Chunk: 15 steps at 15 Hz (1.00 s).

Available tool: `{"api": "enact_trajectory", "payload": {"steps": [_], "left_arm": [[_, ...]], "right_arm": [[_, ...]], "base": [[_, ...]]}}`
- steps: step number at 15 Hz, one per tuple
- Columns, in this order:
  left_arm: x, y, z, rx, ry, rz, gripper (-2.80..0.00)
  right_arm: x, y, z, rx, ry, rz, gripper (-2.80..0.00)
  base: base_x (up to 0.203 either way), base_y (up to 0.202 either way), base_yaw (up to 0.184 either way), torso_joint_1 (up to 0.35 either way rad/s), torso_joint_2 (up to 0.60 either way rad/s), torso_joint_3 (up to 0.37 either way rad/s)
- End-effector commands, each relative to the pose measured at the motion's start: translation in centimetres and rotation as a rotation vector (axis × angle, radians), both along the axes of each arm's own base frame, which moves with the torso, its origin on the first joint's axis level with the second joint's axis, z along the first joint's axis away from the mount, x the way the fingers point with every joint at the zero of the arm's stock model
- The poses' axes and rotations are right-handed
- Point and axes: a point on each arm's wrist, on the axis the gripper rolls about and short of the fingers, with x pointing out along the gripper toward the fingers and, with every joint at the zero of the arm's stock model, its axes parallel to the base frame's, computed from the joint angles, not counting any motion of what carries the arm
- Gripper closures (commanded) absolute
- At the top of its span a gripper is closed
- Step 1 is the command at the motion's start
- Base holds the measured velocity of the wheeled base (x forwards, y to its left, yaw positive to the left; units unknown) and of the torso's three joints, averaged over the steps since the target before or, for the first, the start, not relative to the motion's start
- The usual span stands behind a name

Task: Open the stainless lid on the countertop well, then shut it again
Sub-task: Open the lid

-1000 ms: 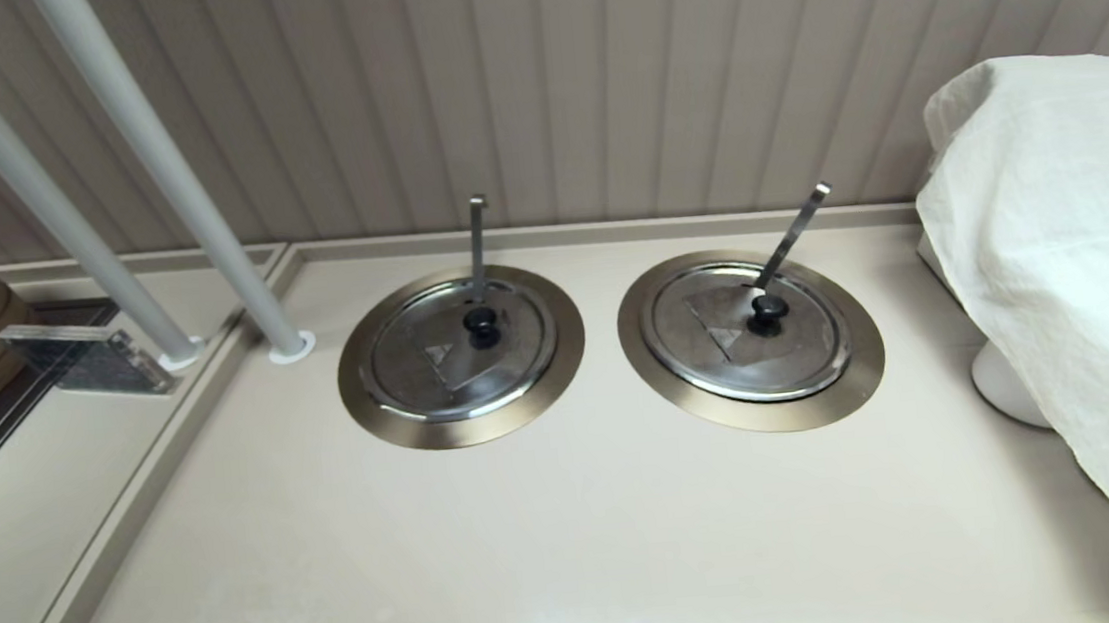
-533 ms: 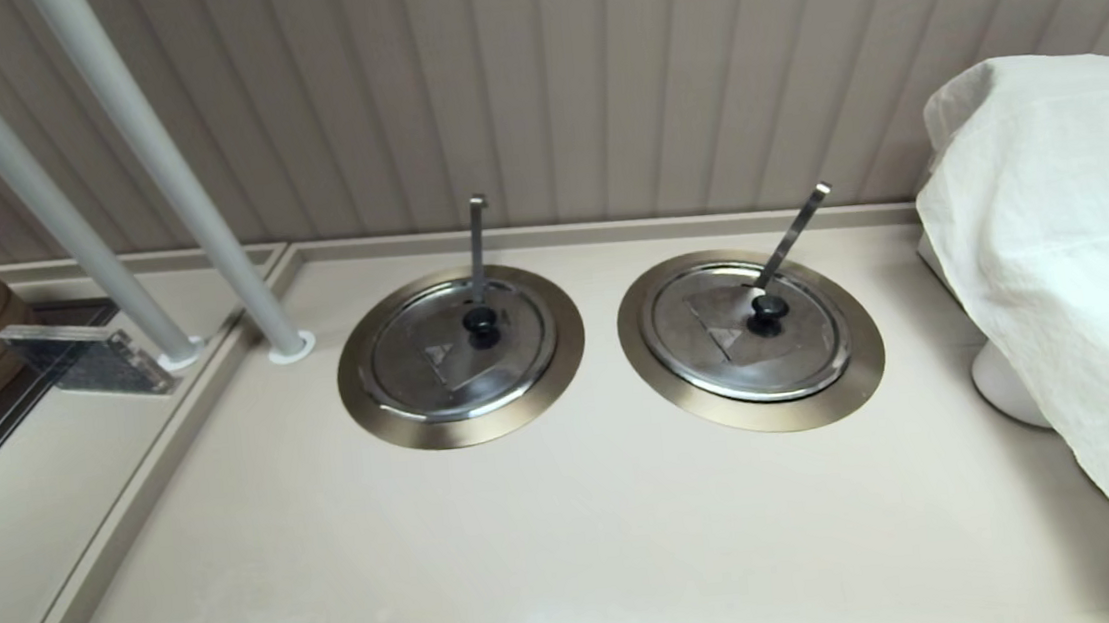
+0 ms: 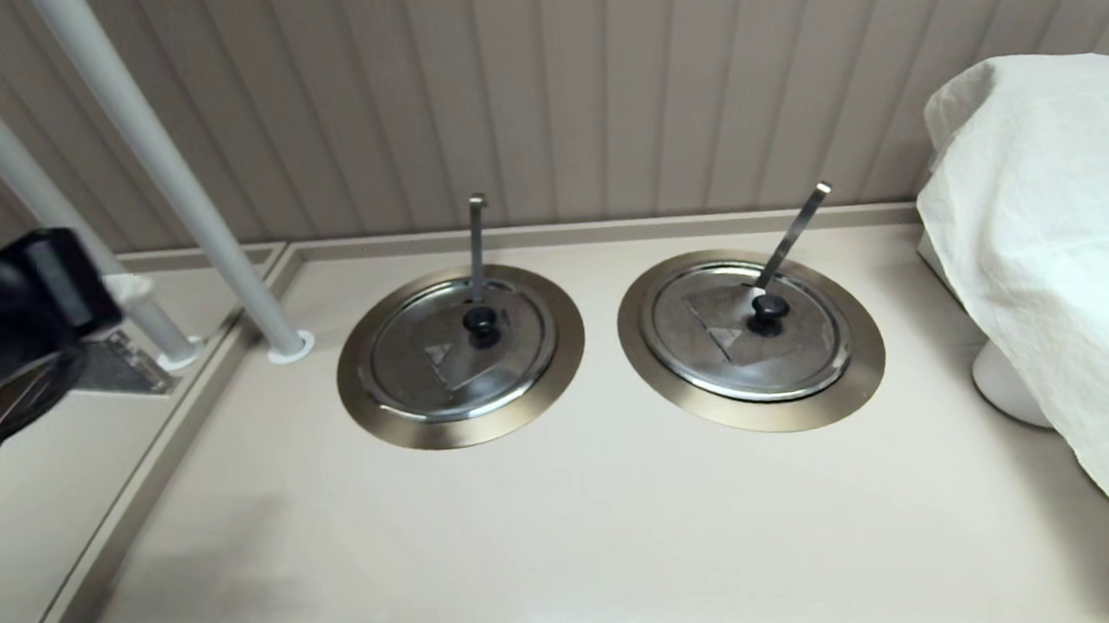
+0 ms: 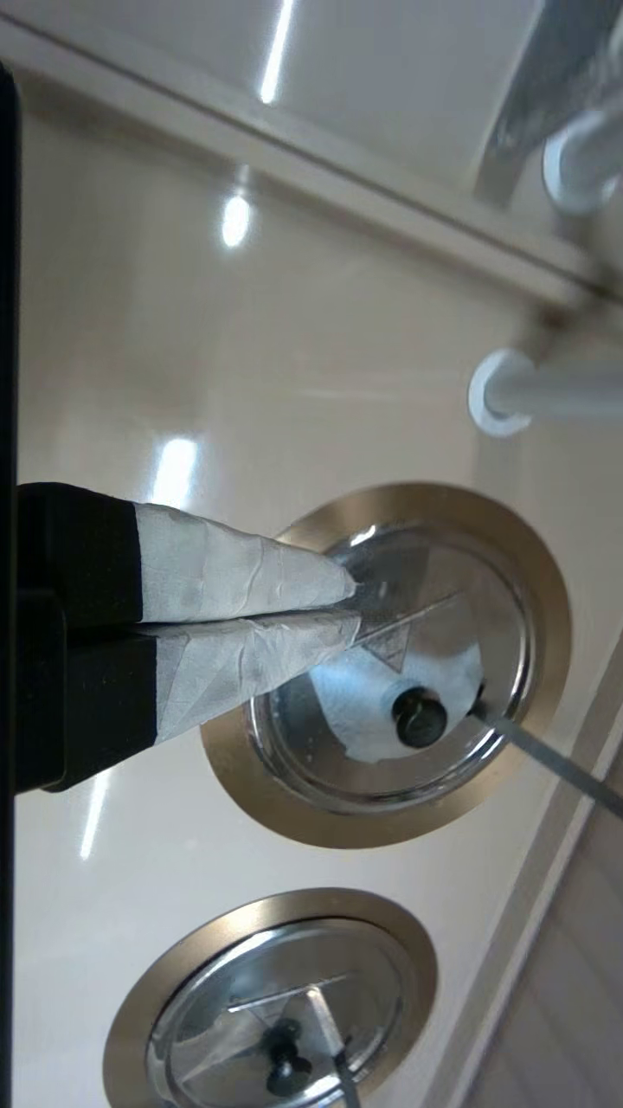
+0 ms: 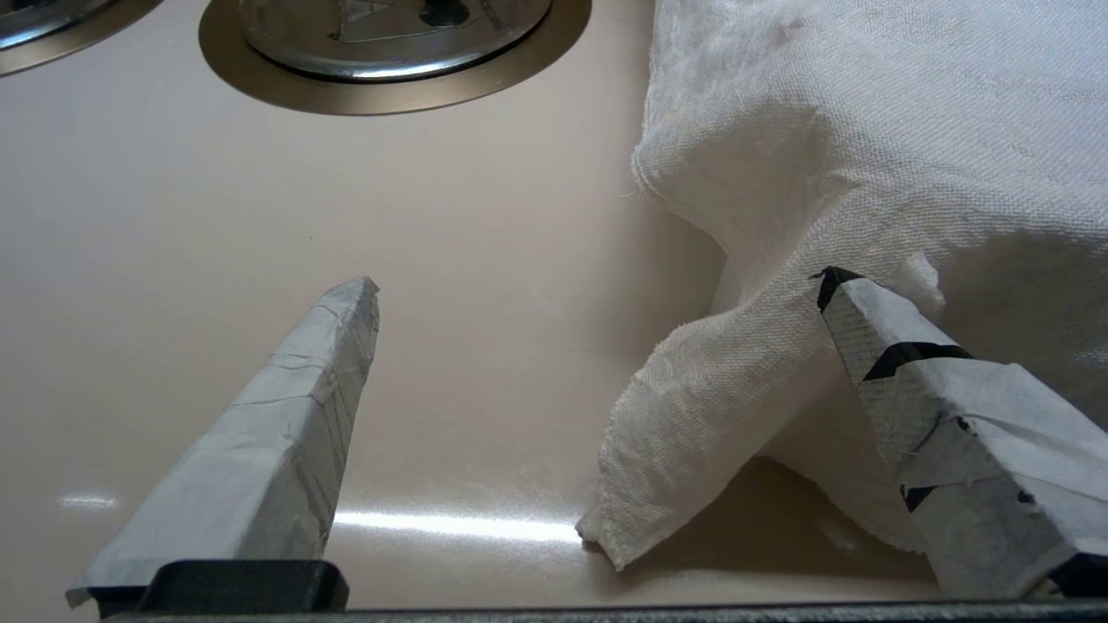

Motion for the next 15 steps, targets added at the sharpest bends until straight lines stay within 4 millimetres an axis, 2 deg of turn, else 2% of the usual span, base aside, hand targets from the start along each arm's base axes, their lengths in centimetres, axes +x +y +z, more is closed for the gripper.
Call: {"api": "enact_trajectory", "payload": {"steps": [1, 4, 5, 9, 13, 15], "left_arm": [[5.6, -4.8, -2.9, 0.088, 0.127, -0.04, 0.0], [8.4, -12.3, -4.6, 0.165, 0.039, -0.054, 0.0], [8.8, -13.2, -5.0, 0.157, -0.009, -0.033, 0.0], [9.9, -13.0, -5.8, 0.182, -0.059, -0.004, 0.0], [12.7, -14.3, -10.4, 0.209, -0.1, -0.008, 0.0], [13.7, -14.9, -11.8, 0.213, -0.11, -0.017, 0.0]], "right_arm": [[0.0, 0.0, 0.0, -0.001, 0.001, 0.0, -2.8], [0.0, 0.0, 0.0, -0.001, 0.001, 0.0, -2.8], [0.0, 0.0, 0.0, -0.001, 0.001, 0.0, -2.8], [0.0, 0.0, 0.0, -0.001, 0.001, 0.0, -2.8], [0.0, 0.0, 0.0, -0.001, 0.001, 0.0, -2.8], [0.0, 0.0, 0.0, -0.001, 0.001, 0.0, -2.8]], "base": [[0.0, 0.0, 0.0, 0.0, 0.0, 0.0], [0.0, 0.0, 0.0, 0.0, 0.0, 0.0], [0.0, 0.0, 0.0, 0.0, 0.0, 0.0], [0.0, 0.0, 0.0, 0.0, 0.0, 0.0], [0.0, 0.0, 0.0, 0.0, 0.0, 0.0], [0.0, 0.0, 0.0, 0.0, 0.0, 0.0]]}}
